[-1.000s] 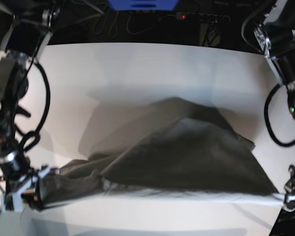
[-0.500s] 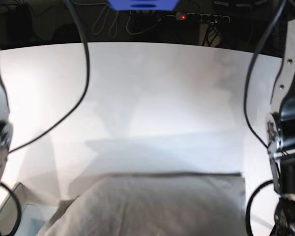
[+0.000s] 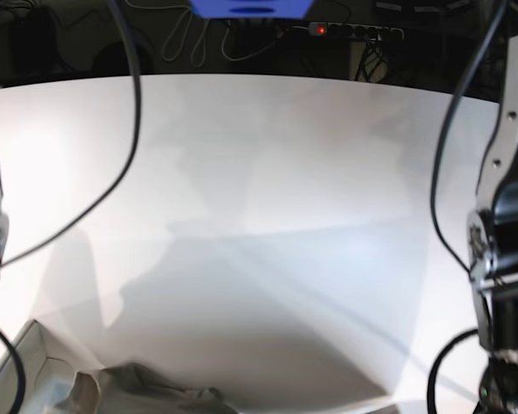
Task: Layout the t-shirt on the table in an organized manner, then fold the t-shirt properly
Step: 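Swing the shirt up and lay it flat with both grippers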
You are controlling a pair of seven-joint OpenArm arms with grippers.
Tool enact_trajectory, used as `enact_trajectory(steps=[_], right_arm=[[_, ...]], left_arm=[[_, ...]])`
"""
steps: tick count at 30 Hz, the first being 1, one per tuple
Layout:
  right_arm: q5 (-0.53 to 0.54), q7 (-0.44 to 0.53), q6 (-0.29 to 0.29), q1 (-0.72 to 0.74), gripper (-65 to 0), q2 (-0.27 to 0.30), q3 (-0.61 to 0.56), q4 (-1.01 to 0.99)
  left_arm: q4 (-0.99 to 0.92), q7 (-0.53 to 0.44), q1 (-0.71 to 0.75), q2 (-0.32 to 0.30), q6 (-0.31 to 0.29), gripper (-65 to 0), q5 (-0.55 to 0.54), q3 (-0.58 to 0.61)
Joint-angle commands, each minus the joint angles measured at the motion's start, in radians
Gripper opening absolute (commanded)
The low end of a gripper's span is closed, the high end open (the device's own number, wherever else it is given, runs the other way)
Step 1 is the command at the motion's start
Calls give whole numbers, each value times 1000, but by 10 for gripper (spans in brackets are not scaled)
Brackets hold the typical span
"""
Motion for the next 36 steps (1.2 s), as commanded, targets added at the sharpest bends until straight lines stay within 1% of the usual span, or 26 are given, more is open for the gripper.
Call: enact_trajectory(steps=[1,3,5,7,9,12,15,17,19,20,21,23,25,27,31,36], right_arm=[[0,3,-3,-27,-650,10,4,50],[2,-10,-3,-148,-650,9,8,159],[2,-34,-1,-274,-650,4,51,271],[2,-50,0,-398,-650,-23,97,383],[2,-54,0,-530,-650,-51,147,492],[2,-53,0,-725,-650,-75,193,633],[2,-46,0,-901,-650,-102,223,748],[2,-46,2,-1012,-650,-109,246,810],[8,-45,19,-1124,-650,-125,265,869],[20,-45,36,-1178,-650,-140,285,899],[37,-43,66,-1225,-650,-157,312,928],[60,-43,138,-1300,-650,-197,372,966],[59,-43,198,-1363,-650,-244,429,1000],[57,-43,259,-1412,-650,-273,464,1004],[55,-43,259,-1478,-650,-315,487,992],[55,-43,259,-1497,-650,-318,490,935]], left_arm=[[43,-21,-1,-9,-6,-650,-4,-2],[117,-21,87,-34,-6,-650,-4,-4],[193,-20,188,-40,-6,-650,-4,-4],[276,-20,285,-41,-6,-650,-4,-5],[367,-20,400,-52,-6,-650,-4,-59],[490,-10,571,-46,-6,-650,-4,-151],[569,42,725,-40,-14,-650,-6,-228],[602,62,814,-21,-15,-650,-6,-275],[631,68,906,-9,-15,-650,-6,-332],[646,68,946,0,-15,-650,-6,-358],[663,68,990,11,-15,-650,-6,-389],[683,68,1056,23,-15,-650,-15,-447],[689,68,1110,32,-17,-650,-59,-496],[680,69,1155,28,-17,-650,-110,-525],[677,69,1213,29,-17,-650,-157,-548],[677,69,1285,38,-17,-650,-167,-548]])
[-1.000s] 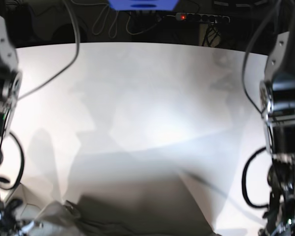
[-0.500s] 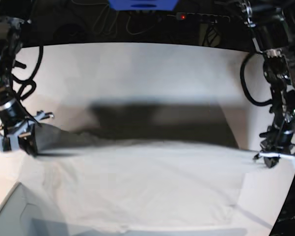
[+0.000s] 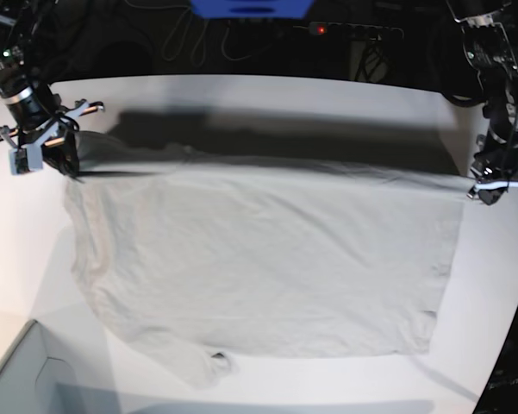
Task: Layout the t-shirt on the table in an organized manner, then fold the t-shirt properly
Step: 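Swing the shirt up and lay it flat with both grippers, then hold the shirt corners with both grippers, adjusting the spread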
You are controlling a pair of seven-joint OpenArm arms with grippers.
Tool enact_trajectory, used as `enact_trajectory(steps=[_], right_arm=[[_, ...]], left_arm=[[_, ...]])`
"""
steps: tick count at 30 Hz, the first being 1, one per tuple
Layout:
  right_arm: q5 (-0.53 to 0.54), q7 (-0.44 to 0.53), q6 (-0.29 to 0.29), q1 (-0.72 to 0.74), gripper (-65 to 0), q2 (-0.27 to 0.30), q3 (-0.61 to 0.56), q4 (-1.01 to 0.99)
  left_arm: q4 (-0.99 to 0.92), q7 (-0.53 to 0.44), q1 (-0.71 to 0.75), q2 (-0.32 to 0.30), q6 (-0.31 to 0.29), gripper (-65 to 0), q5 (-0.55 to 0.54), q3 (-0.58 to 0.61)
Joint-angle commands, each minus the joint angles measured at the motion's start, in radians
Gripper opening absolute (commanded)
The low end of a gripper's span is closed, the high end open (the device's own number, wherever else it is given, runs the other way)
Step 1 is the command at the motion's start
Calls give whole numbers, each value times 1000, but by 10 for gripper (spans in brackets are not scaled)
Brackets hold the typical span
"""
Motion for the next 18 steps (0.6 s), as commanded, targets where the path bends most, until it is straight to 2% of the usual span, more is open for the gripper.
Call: enact_trajectory(steps=[1,12,18], right_arm=[[13,30,11,0,-650,11,7,7],[14,30,11,-99,-650,31,0,-17],[13,30,11,-96,-650,32,-1,-115]], left_arm=[[18,-24,6,-17,-3,-650,-4,-8],[16,-30,131,-15,-3,-650,-4,-9],[-34,-28,144,15,-3,-650,5,-9]])
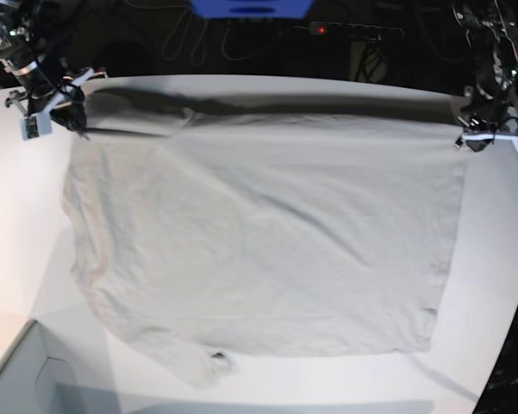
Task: Layout the t-shirt on the table in an organized manner, then fold the t-shirt properly
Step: 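Hold the shirt corners with both grippers, adjusting the spread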
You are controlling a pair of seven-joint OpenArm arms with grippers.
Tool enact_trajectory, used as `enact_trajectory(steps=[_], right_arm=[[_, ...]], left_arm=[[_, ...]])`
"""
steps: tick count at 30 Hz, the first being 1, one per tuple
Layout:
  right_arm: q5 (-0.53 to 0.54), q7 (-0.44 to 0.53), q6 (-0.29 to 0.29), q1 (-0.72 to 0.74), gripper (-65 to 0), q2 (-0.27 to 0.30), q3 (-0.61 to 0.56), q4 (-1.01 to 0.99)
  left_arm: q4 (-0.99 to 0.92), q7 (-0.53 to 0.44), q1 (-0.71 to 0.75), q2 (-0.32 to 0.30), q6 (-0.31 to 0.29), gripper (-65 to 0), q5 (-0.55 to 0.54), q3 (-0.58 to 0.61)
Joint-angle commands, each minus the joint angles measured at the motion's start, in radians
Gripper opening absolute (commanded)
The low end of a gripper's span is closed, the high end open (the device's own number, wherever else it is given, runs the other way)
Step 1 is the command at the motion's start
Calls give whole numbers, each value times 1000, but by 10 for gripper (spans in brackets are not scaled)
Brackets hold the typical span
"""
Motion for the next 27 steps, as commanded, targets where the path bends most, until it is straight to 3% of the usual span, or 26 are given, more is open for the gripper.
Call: enact_trajectory(steps=[1,11,22,27], right_arm=[[12,22,11,-4,-650,17,5,-6],[12,22,11,25,-637,66,-10,-122],[15,13,11,12,-361,59,15,-84],[15,13,11,-70,-310,-21,54,49]], left_arm=[[0,-22,0,-15,-3,-650,0,-6],[-63,-25,20,-14,-3,-650,-7,-3],[-60,-19,20,-12,-3,-650,-9,0],[-59,-19,20,-12,-3,-650,-9,0]])
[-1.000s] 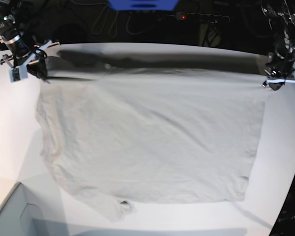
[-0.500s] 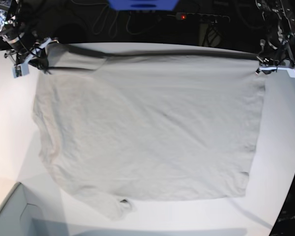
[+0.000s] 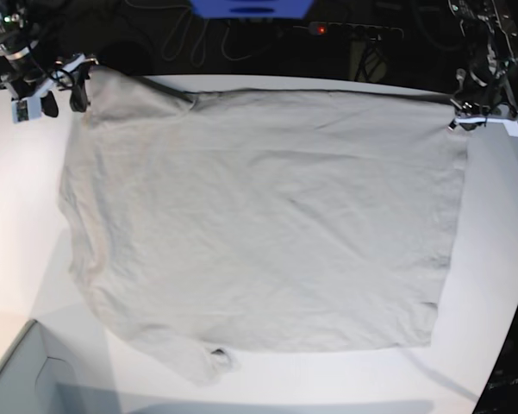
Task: Layout the t-shirt on the table in an organized manner, then fold the t-shirt properly
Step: 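Hold the shirt corners with both grippers, adjusting the spread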
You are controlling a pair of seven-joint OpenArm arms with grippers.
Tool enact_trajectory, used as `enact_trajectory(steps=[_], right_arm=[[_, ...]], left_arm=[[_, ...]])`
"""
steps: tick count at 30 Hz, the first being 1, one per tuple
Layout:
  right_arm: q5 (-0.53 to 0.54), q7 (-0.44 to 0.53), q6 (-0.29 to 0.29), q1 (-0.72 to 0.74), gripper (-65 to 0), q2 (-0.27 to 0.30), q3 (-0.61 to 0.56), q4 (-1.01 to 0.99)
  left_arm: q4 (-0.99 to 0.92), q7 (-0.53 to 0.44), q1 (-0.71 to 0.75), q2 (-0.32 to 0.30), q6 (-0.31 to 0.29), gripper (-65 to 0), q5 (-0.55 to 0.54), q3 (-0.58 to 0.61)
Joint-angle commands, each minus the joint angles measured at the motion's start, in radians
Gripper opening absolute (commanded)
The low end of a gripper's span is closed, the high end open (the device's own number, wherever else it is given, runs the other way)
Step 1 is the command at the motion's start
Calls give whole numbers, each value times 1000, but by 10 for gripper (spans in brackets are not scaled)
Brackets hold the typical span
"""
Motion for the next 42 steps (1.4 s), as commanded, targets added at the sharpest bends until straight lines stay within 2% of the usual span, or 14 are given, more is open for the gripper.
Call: enact_trajectory(steps=[1,3,8,16,26,29,34,42], right_arm=[[17,24,13,-14,-307,-6,1,33],[16,24,13,-19,-306,-27,-11,28],[14,24,13,10,-306,-34,-55,-55],[14,24,13,55,-307,-32,-48,-187],[14,24,13,47,-315,-35,-55,-193],[14,24,13,46,-391,-35,-55,-193],[14,23,13,44,-640,-38,-57,-194],[17,24,13,-2,-650,-38,-49,-128]], left_arm=[[18,-18,1,-13,-3,-650,-2,-4],[18,-18,1,-11,-3,-650,-2,-4],[20,-18,-2,7,-3,-650,-2,-3],[11,-17,1,7,-3,-650,-2,-3],[11,-17,2,7,-3,-650,-2,-3],[11,-17,2,7,-3,-650,-2,-3],[11,-17,2,7,-3,-650,-2,-3],[11,-17,2,7,-3,-650,-2,-3]])
